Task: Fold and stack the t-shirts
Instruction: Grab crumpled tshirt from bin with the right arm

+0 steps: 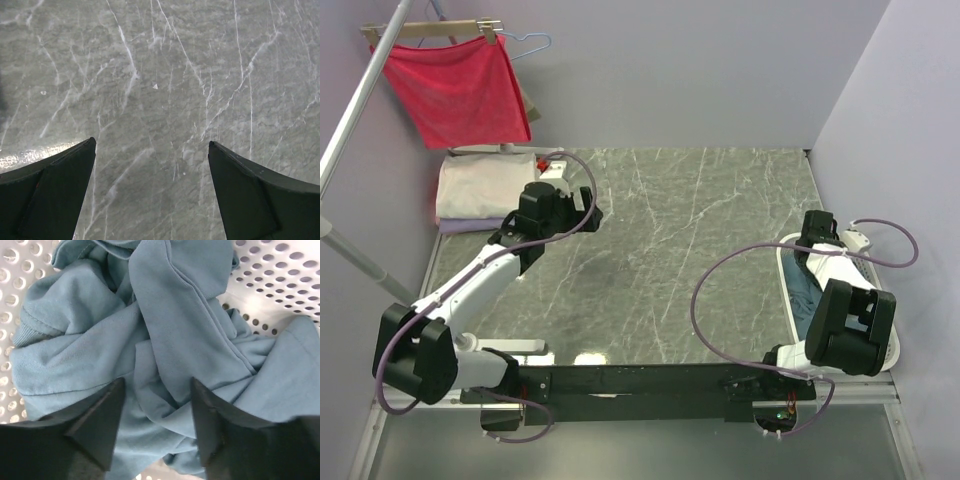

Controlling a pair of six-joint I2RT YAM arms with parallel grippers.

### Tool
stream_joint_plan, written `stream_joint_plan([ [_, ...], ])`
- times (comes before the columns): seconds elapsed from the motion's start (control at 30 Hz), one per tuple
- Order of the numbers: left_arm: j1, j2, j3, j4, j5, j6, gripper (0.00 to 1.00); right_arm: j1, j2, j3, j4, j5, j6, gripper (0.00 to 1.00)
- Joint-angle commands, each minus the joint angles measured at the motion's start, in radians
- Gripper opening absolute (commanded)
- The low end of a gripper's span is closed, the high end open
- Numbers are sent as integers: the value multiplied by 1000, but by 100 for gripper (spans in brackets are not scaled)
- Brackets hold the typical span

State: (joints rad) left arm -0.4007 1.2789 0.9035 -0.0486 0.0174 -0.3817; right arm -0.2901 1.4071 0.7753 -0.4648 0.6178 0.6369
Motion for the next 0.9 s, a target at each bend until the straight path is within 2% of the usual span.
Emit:
stream_joint_plan([
  [0.0, -4, 26, 64, -22, 46, 1, 99, -32, 18, 27, 9, -36, -5, 54],
  [0.07, -4, 42, 67, -23, 55, 1, 99, -37, 15, 24, 17, -55, -16, 45],
  [0.13, -4, 51, 72, -28, 62, -2, 100, -41, 3, 18, 25, -58, -19, 30],
  [0.17, -4, 56, 74, -28, 70, -2, 100, -43, -2, 16, 28, -59, -20, 20],
  [0.2, -4, 59, 75, -27, 72, -3, 99, -43, -19, 13, 26, -53, -19, 0],
  [0.27, -4, 66, 78, -28, 73, -3, 99, -43, -43, 10, 25, -46, -11, 0],
  [0.37, -4, 73, 80, -22, 73, -2, 100, -23, -175, -27, 54, -46, -23, 0],
  [0.5, -4, 79, 69, 10, 67, -13, 99, 45, -478, 23, 11, -102, -39, 0],
  [0.57, -4, 94, 69, 21, 84, -14, 99, 95, -558, 85, -14, -127, -57, 0],
  [0.6, -4, 100, 77, 27, 93, -16, 99, 109, -603, 163, -38, -139, -68, 0],
  [0.67, -4, 118, 90, 27, 113, -19, 100, 131, -614, 260, -67, -189, -100, 0],
  [0.7, -4, 125, 92, 29, 121, -22, 99, 147, -602, 363, -93, -220, -112, 0],
  [0.87, -4, 123, 87, 36, 131, -28, 100, 226, -525, 692, -91, -492, -164, 0],
])
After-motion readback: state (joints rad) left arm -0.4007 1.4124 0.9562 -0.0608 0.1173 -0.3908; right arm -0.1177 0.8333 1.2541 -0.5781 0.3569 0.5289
